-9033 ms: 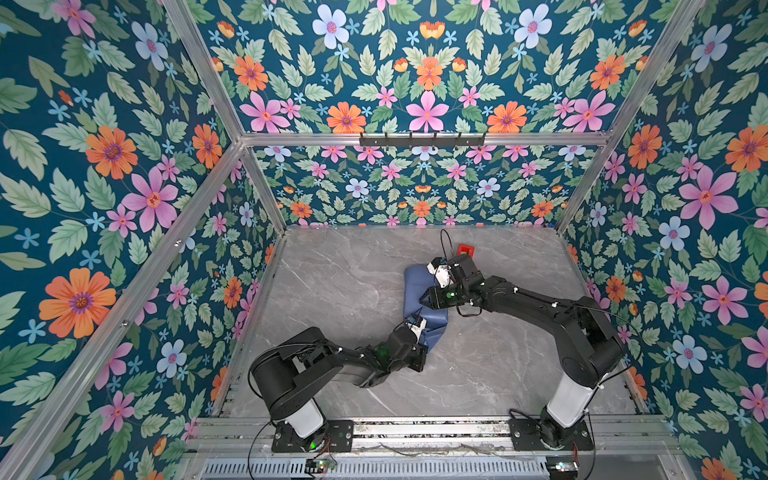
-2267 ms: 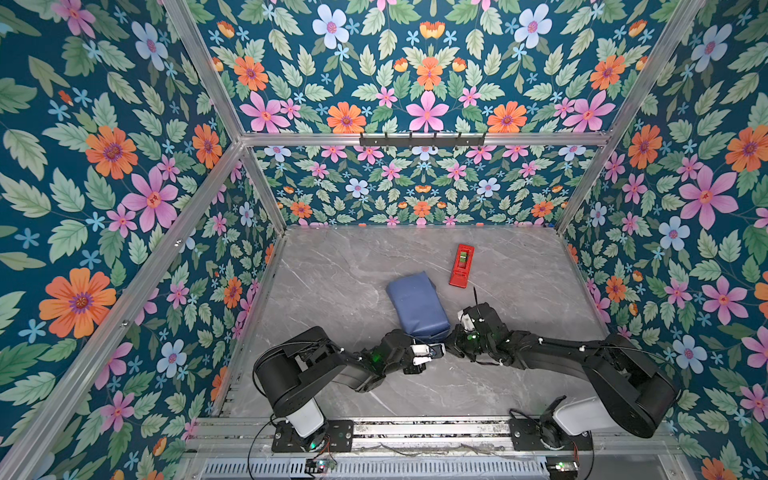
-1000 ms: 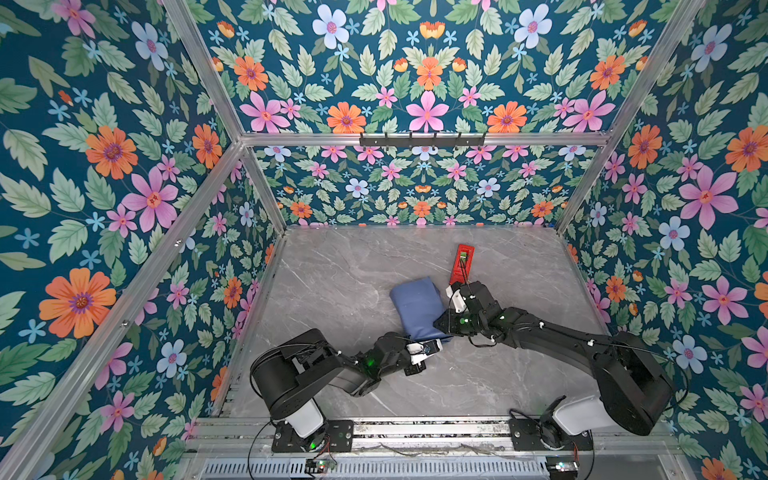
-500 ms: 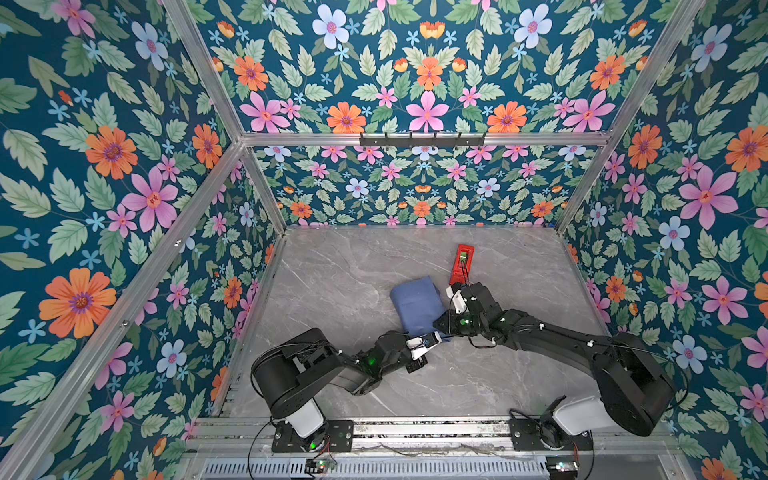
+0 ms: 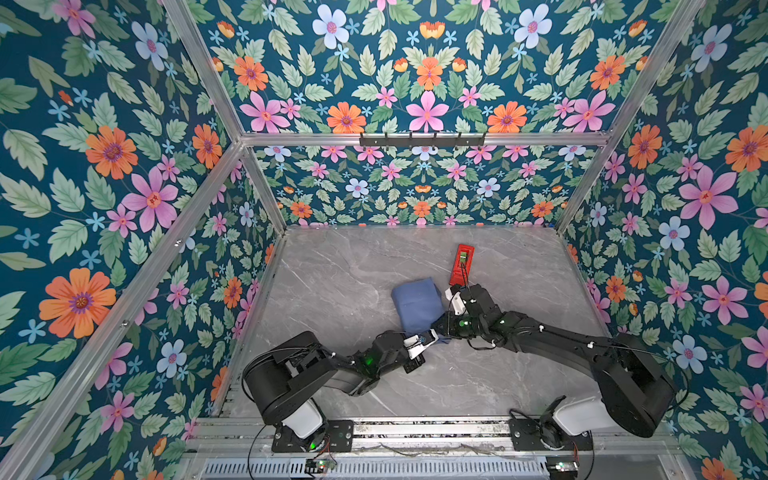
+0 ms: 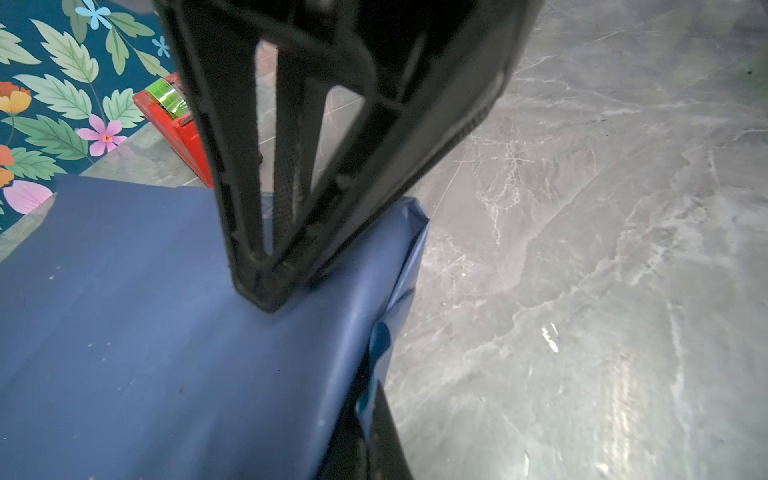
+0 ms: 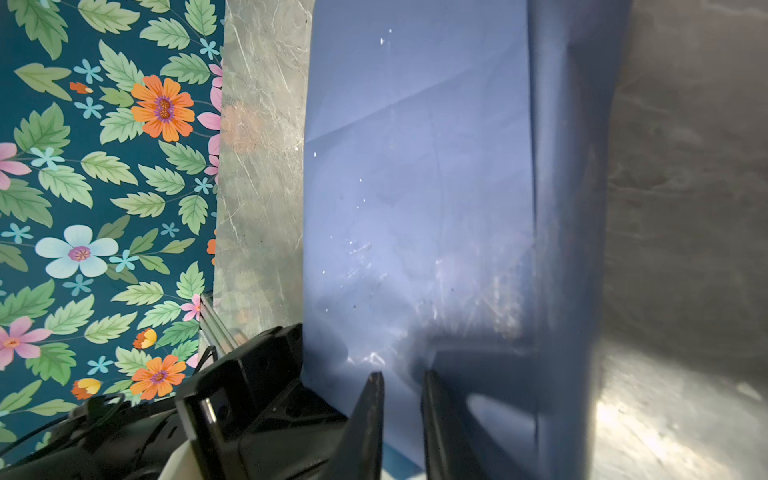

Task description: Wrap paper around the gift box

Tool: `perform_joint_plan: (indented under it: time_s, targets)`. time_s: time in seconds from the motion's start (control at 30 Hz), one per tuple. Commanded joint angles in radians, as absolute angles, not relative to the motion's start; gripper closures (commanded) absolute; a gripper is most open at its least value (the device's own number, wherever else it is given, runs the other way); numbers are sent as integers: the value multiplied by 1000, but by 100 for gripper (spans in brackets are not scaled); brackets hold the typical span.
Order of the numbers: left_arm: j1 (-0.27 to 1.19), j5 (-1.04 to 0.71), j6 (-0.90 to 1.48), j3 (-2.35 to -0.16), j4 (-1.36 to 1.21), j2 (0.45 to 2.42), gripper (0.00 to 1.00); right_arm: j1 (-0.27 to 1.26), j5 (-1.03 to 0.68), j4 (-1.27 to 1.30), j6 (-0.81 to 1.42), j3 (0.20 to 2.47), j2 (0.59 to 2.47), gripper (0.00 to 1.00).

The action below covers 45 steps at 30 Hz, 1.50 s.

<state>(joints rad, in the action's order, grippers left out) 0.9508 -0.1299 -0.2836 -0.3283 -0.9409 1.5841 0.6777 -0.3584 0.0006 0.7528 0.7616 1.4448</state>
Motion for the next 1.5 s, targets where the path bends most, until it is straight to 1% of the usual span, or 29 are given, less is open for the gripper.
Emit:
perform_joint_plan:
  time_s: [0.0, 0.1, 0.2, 0.3, 0.4, 0.47, 0.57, 0.67, 0.83, 1.0, 1.2, 1.27, 1.47]
  targets:
    - [946, -138, -270, -327, -979, 1574, 100, 680, -372, -96, 733, 779, 1427, 76]
    - [943, -146, -272, -324, -971, 1571, 100, 680, -358, -113, 678, 787, 1386, 71]
    - [942, -150, -272, -317, -969, 1566, 100, 680, -319, -142, 602, 773, 1329, 63]
    - [942, -152, -272, -310, -969, 1565, 100, 680, -259, -161, 519, 729, 1263, 53]
    - [941, -153, -272, -303, -974, 1563, 100, 680, -175, -160, 442, 658, 1209, 40]
    - [938, -153, -272, -300, -975, 1565, 100, 682, -138, -120, 402, 595, 1181, 31]
    - [934, -156, -271, -296, -977, 1566, 100, 688, -130, -9, 361, 513, 1172, 20]
    - [931, -161, -272, -296, -979, 1568, 100, 724, -121, 93, 300, 455, 1200, 14]
    - [929, -167, -270, -299, -979, 1568, 100, 782, -62, 184, 220, 430, 1289, 13]
    - [928, -170, -268, -301, -977, 1569, 100, 805, -28, 322, 187, 403, 1373, 15]
    - [928, -172, -268, -301, -976, 1572, 100, 830, 1, 426, 157, 391, 1444, 19]
    - [928, -173, -271, -301, -976, 1572, 100, 844, 38, 457, 152, 378, 1454, 21]
    - [928, -179, -276, -307, -968, 1578, 100, 845, 78, 560, 152, 358, 1479, 28]
